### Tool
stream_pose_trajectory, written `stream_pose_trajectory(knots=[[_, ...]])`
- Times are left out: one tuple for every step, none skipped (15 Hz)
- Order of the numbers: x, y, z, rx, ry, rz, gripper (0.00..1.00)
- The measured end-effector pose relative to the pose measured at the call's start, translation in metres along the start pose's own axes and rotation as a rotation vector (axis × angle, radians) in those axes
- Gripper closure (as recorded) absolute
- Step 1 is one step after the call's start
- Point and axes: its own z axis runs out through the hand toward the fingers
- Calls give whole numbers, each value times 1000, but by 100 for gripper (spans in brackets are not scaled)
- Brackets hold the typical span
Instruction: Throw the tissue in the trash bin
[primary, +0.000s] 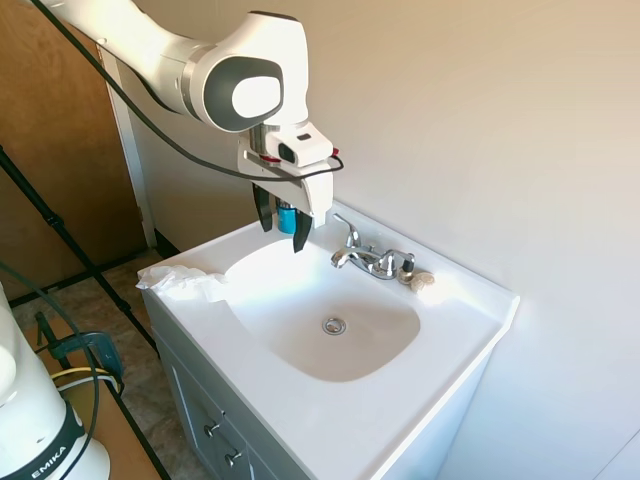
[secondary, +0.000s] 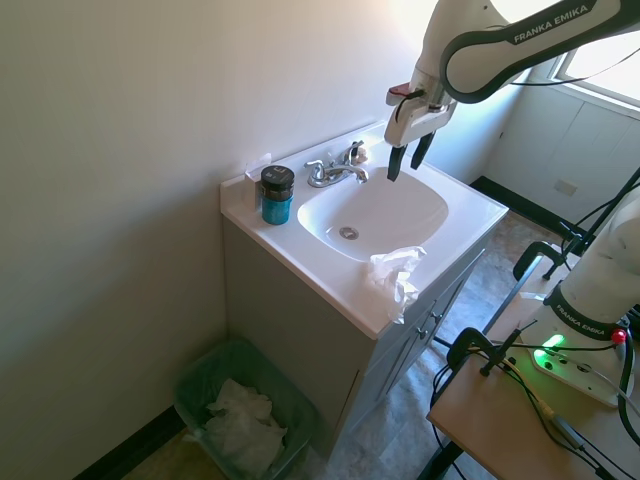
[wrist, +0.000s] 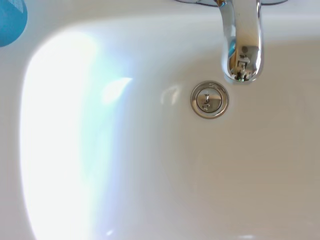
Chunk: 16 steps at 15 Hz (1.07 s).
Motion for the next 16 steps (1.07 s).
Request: stream_pose_trajectory(knots=[[0,0,1,-3,-3,0,0],[-2,0,2,-11,-9,-3,0],[-7,-2,3,-23,-18,-14,0],[-15,-6,5,-36,-26,-29,0],[-27,-13,7,-43,-32,-46,0],[-39,-19,9,-50,-36,-58,0],[-51,-23,13,-58,-43,-68,0],[-65,-27,18,-68,-50,-78,0],[-80,-27,26,-85,-60,-87,0],[-98,-26,35,-106,-69,-98,0],[-116,-24,44,-128,-76,-108,0],[-134,-22,52,-144,-80,-116,0],[-148,-20,59,-157,-83,-120,0],[-161,-17,66,-165,-83,-124,0],[-169,-16,72,-168,-80,-127,0],[-175,-19,73,-166,-77,-129,0]])
